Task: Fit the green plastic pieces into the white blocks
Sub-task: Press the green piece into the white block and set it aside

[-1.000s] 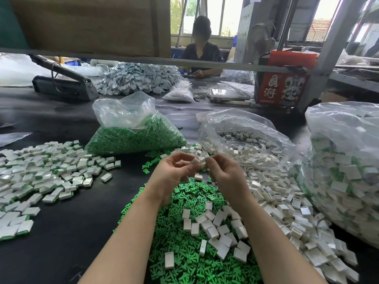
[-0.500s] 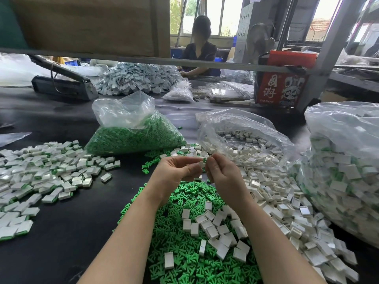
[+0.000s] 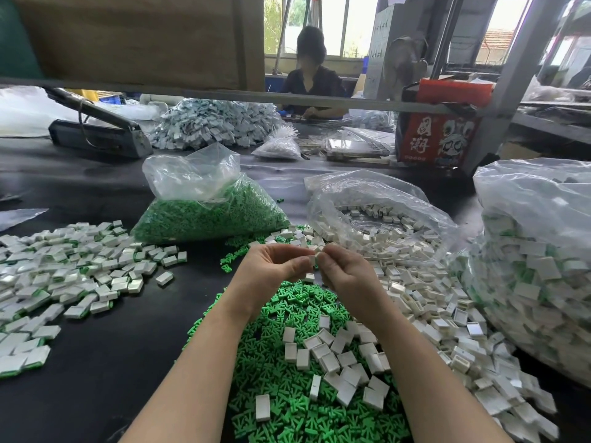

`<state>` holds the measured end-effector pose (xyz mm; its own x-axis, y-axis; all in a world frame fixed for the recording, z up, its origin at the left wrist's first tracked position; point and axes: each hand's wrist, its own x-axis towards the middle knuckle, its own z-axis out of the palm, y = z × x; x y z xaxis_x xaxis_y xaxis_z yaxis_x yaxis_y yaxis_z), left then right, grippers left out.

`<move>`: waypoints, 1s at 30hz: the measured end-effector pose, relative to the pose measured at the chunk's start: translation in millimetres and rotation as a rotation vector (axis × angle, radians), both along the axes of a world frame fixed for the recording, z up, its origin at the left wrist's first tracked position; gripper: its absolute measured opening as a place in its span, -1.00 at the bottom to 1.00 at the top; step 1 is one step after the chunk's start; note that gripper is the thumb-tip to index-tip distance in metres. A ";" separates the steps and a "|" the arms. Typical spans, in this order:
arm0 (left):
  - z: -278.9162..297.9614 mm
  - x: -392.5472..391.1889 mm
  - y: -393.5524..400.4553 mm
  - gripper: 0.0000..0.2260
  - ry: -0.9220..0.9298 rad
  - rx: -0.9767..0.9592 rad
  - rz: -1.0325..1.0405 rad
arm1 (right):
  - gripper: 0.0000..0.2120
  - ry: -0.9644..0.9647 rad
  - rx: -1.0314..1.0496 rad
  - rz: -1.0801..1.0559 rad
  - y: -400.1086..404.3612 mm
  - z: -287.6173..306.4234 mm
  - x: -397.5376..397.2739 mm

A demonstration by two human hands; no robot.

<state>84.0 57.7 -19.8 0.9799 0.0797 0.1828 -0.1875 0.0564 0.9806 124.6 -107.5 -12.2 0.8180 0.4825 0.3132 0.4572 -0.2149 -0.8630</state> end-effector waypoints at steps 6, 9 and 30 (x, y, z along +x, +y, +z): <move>-0.1 -2.4 3.4 -0.80 0.130 0.109 -0.086 | -0.75 0.027 -0.005 0.030 0.9 -1.2 1.1; 1.5 -5.2 1.6 -0.75 0.175 0.254 -0.219 | -0.74 0.055 -0.007 0.054 1.3 -2.2 1.9; -1.3 -3.1 -9.0 -0.76 0.140 0.286 -0.219 | -0.70 0.194 -0.045 0.118 1.5 -3.8 1.9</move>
<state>81.0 48.7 -21.1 0.9852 -0.1686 0.0307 -0.0646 -0.1990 0.9779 126.5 -106.0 -16.0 0.7979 0.5882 0.1317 0.3080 -0.2099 -0.9279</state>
